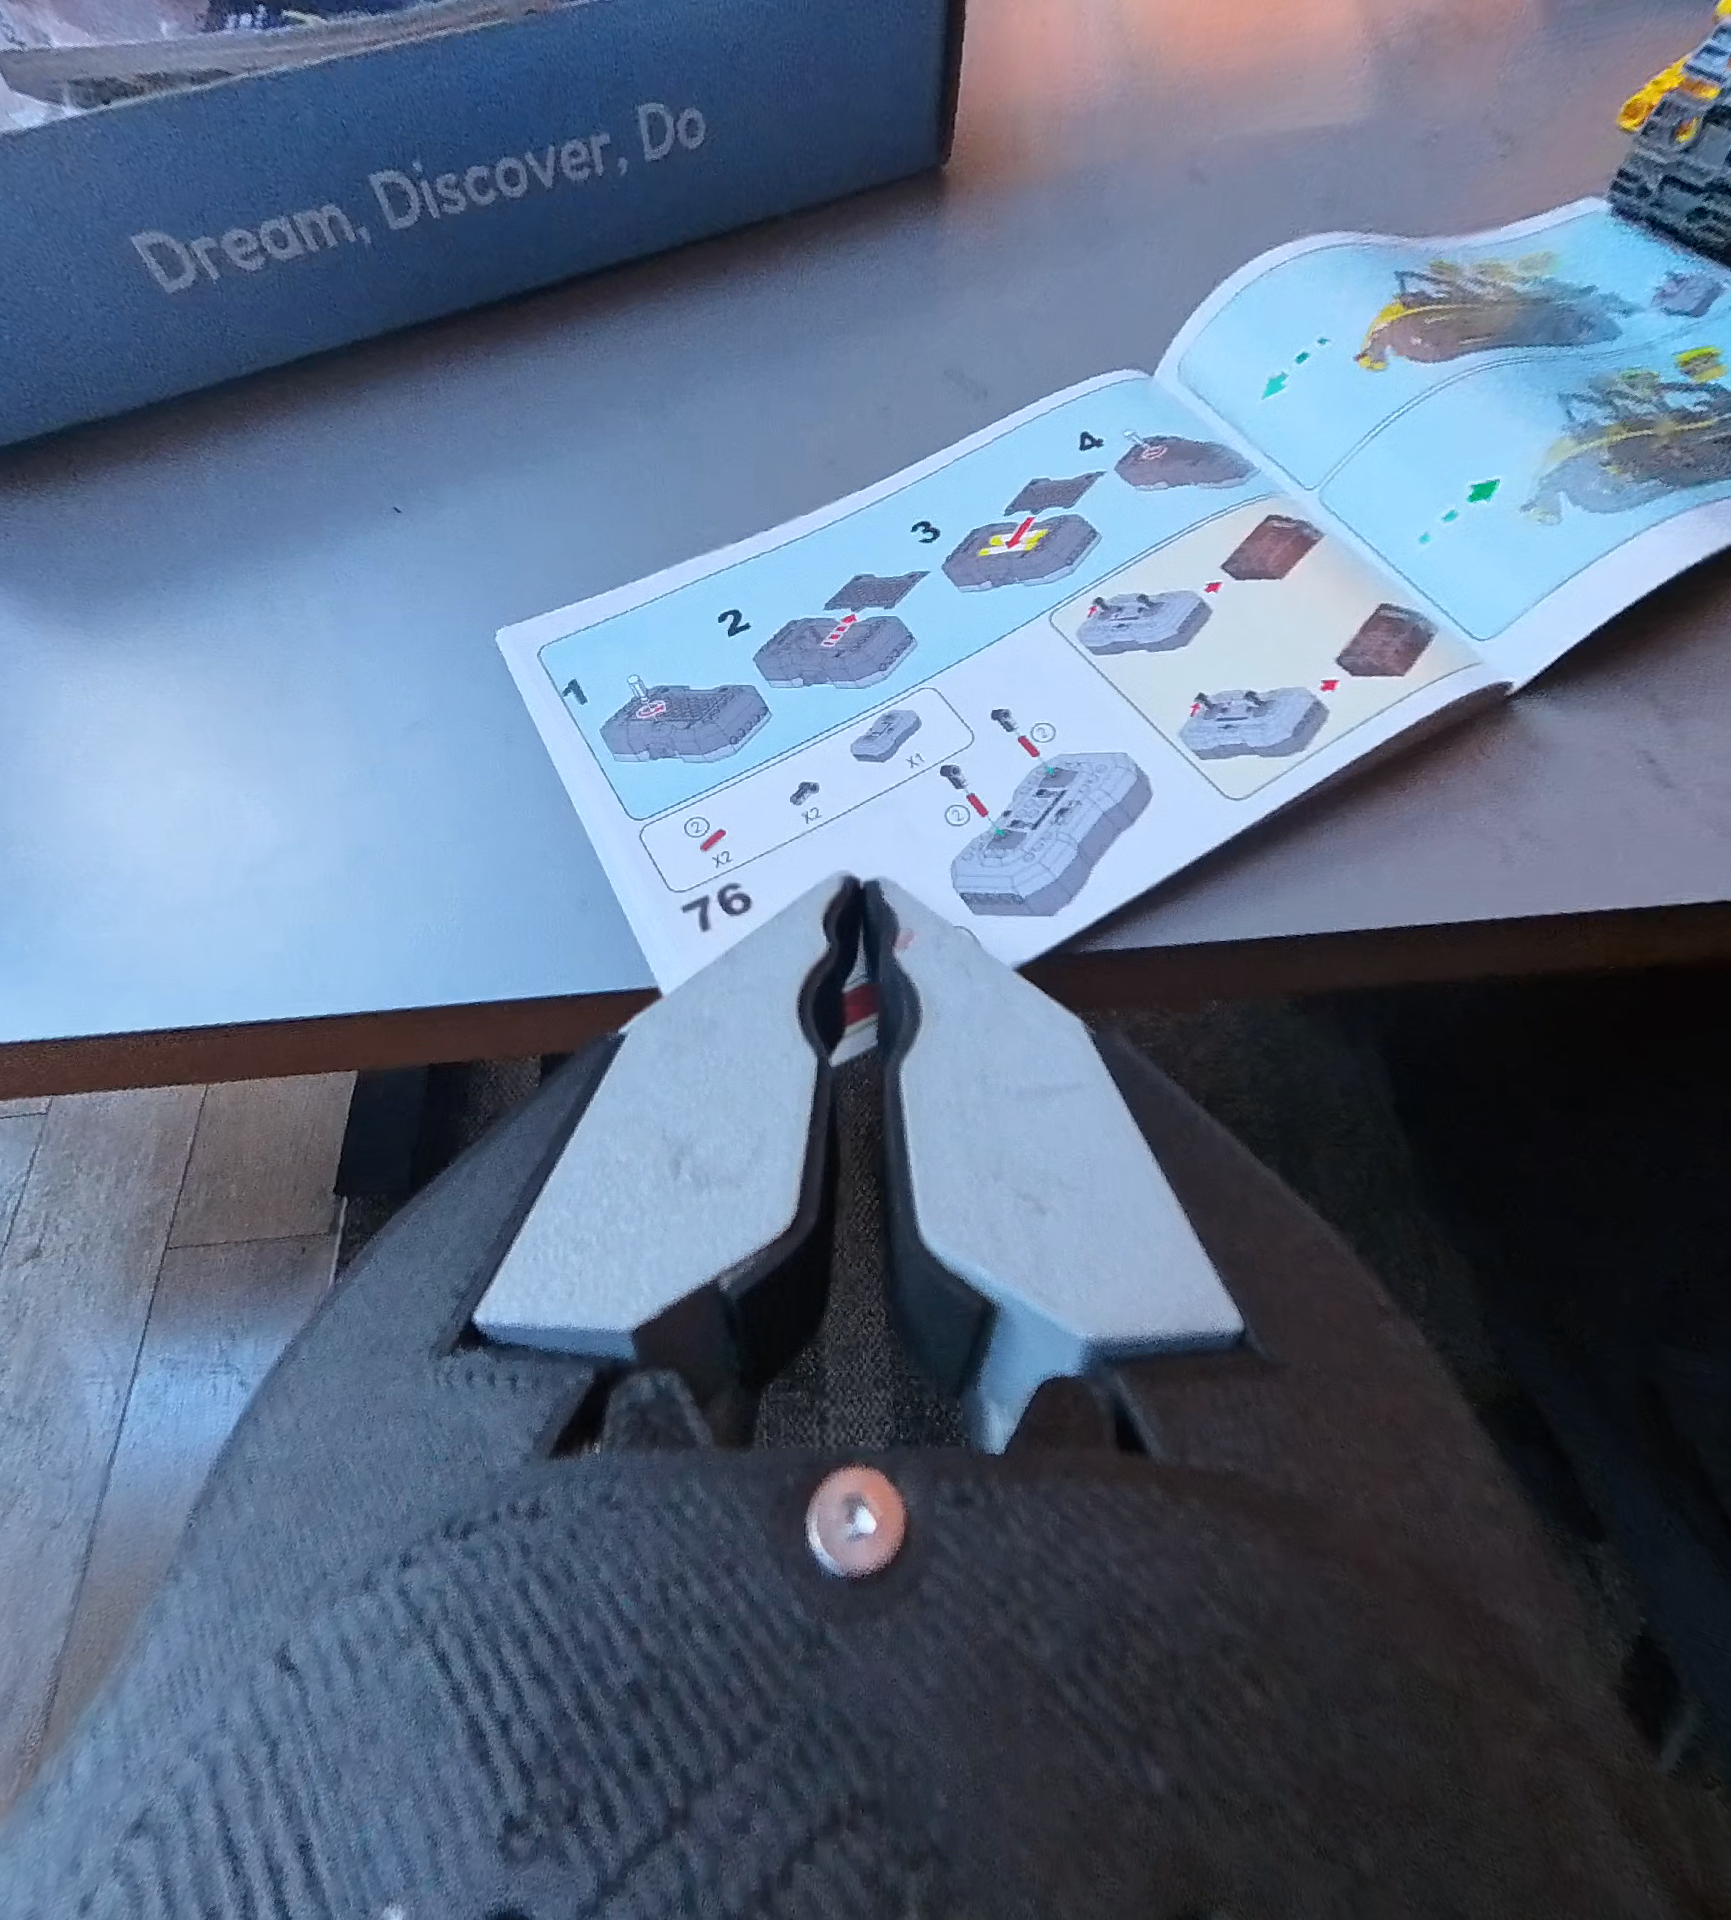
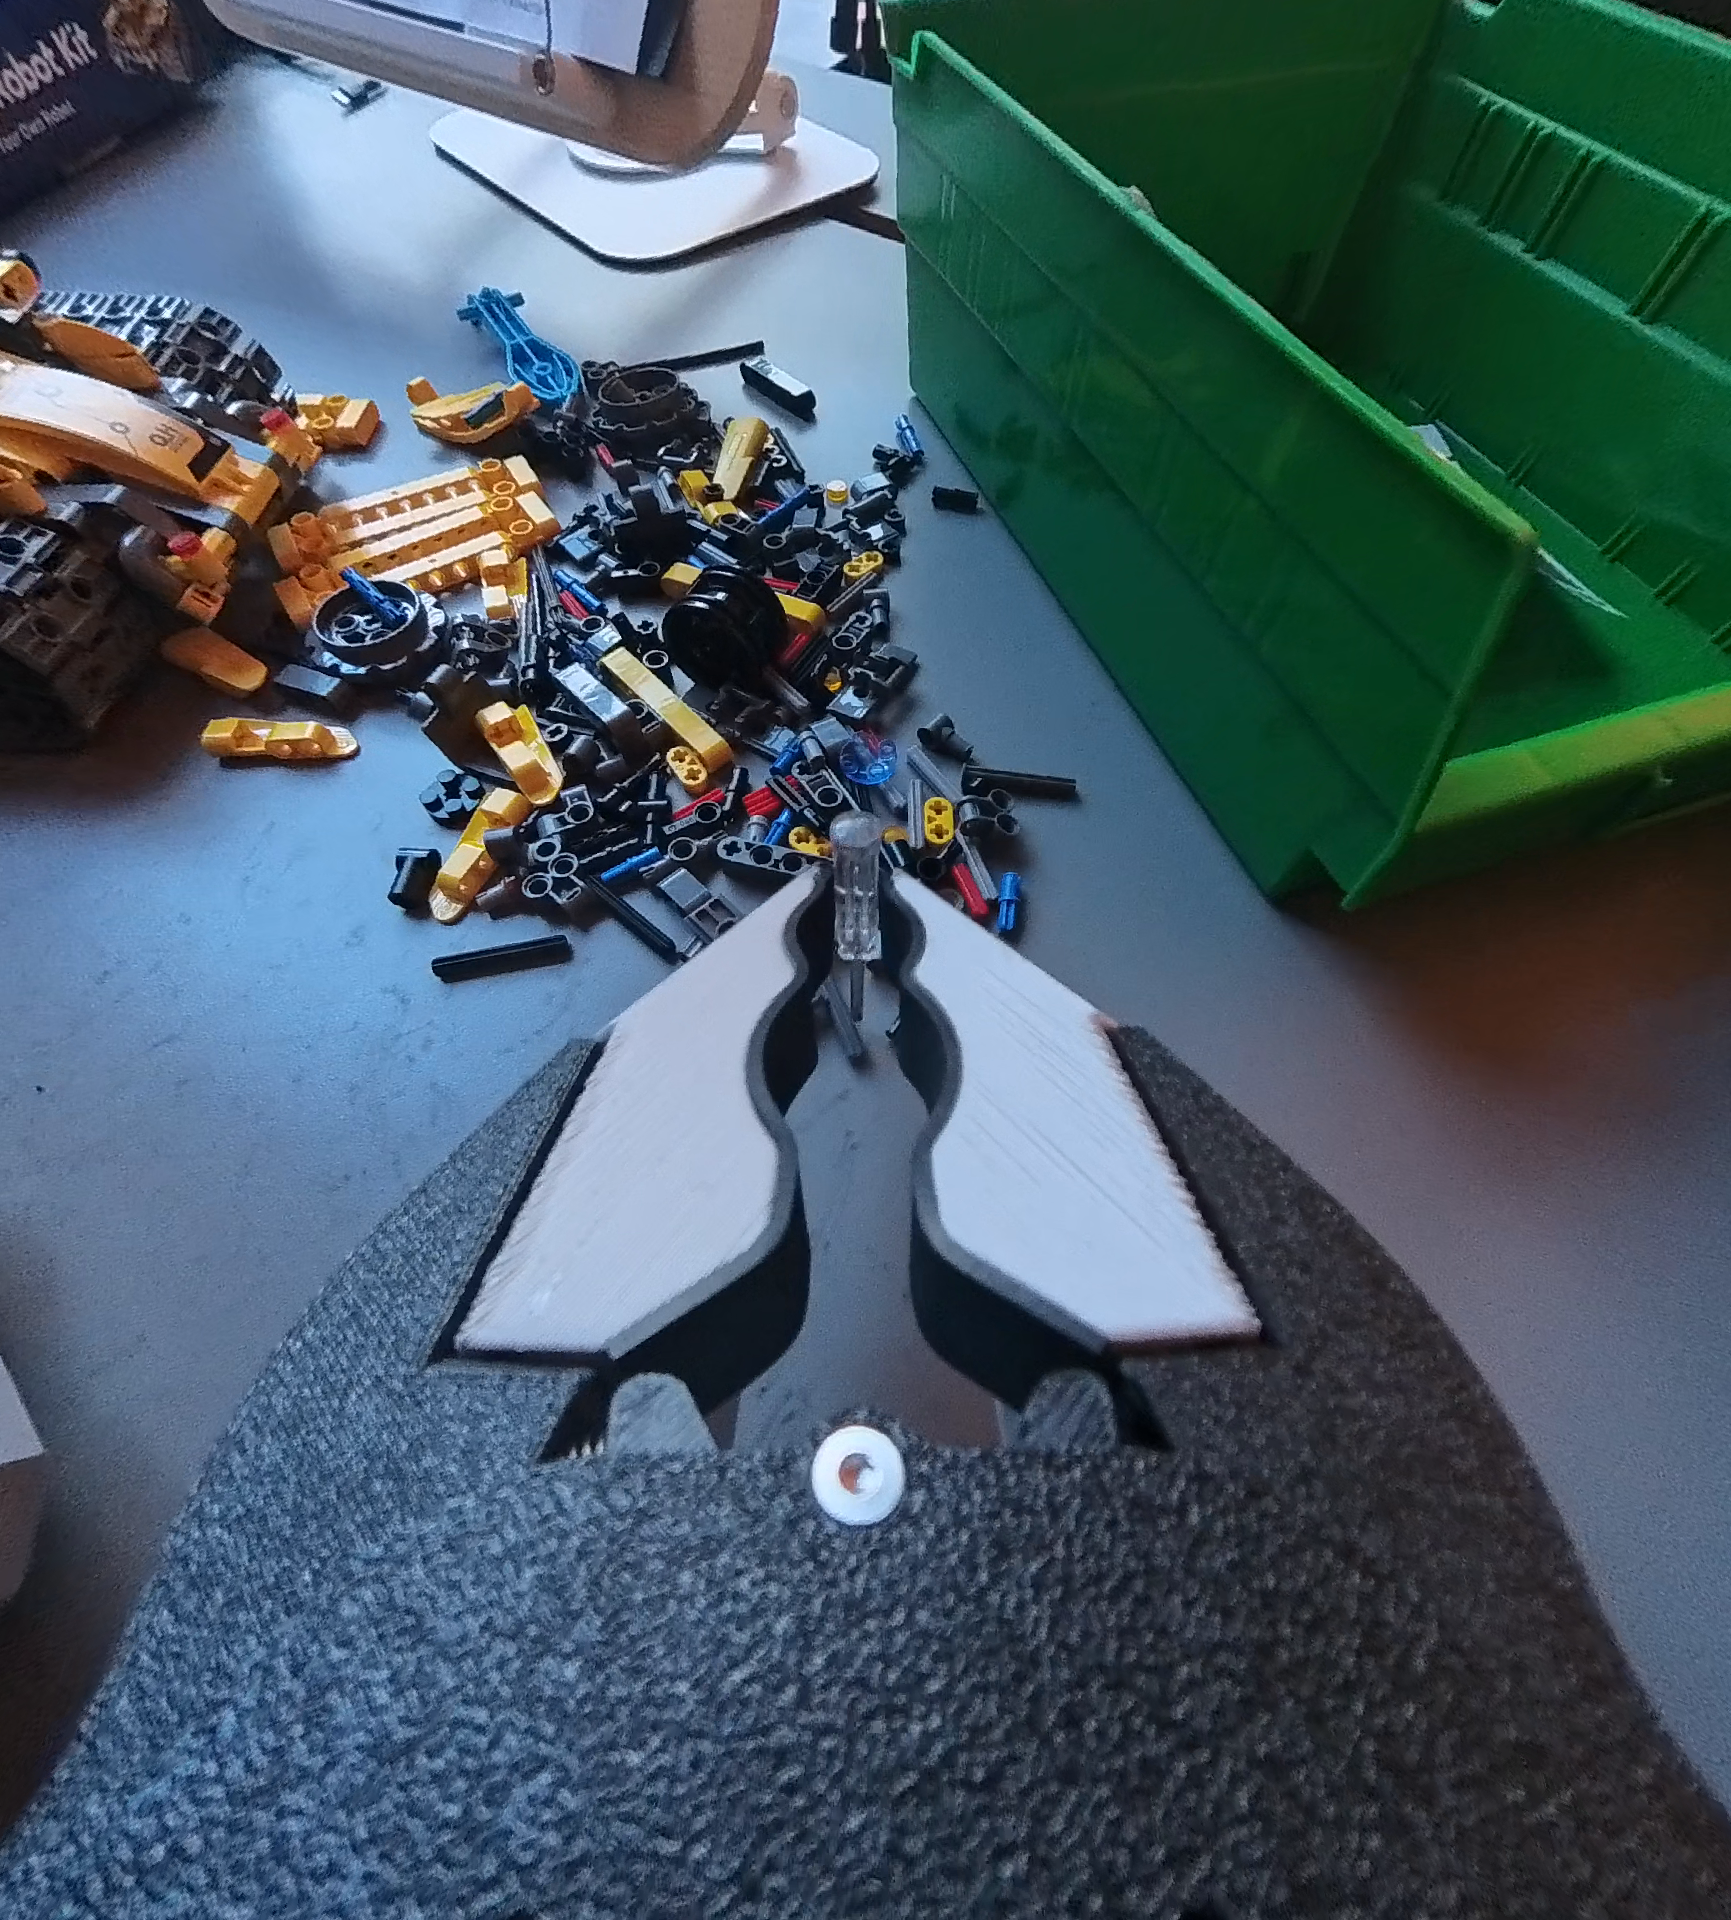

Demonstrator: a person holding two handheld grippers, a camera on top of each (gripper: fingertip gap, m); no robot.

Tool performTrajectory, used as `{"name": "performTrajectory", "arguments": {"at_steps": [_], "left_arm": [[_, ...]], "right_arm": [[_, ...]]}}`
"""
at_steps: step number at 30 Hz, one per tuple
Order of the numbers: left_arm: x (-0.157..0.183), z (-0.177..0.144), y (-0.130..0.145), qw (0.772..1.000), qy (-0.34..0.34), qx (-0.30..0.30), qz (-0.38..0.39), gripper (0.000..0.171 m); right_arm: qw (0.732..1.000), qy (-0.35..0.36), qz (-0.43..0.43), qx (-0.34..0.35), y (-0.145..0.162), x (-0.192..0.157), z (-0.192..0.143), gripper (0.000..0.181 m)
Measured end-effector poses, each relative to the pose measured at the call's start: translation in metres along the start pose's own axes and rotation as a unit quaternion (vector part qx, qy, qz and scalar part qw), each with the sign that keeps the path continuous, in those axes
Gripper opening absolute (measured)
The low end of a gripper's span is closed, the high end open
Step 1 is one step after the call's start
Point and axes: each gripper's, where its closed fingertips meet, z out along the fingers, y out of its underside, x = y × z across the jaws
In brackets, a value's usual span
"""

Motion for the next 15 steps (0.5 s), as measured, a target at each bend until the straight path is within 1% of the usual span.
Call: {"name": "performTrajectory", "arguments": {"at_steps": [3, 5, 7, 10, 13, 15], "left_arm": [[0.008, -0.005, -0.014, 0.999, 0.0, 0.024, 0.024, 0.001], [0.019, -0.008, -0.024, 0.999, 0.017, 0.035, 0.034, 0.008], [0.032, -0.009, -0.03, 0.997, 0.03, 0.045, 0.058, 0.008], [0.038, -0.007, -0.026, 0.995, 0.023, 0.036, 0.09, 0.006], [0.041, -0.003, -0.018, 0.996, 0.026, 0.024, 0.086, 0.009], [0.044, -0.003, -0.015, 0.996, 0.033, 0.028, 0.082, 0.009]], "right_arm": [[1.0, 0.001, 0.0, 0.005, -0.001, 0.0, -0.001, 0.007], [1.0, 0.003, 0.0, 0.004, -0.001, 0.001, -0.001, 0.007], [1.0, 0.005, -0.002, 0.002, -0.001, 0.001, -0.001, 0.007], [1.0, 0.003, -0.004, 0.001, 0.0, 0.0, 0.0, 0.007], [1.0, -0.001, 0.001, 0.008, -0.002, 0.0, -0.002, 0.007], [1.0, -0.001, 0.003, 0.011, -0.003, 0.0, -0.003, 0.007]]}}
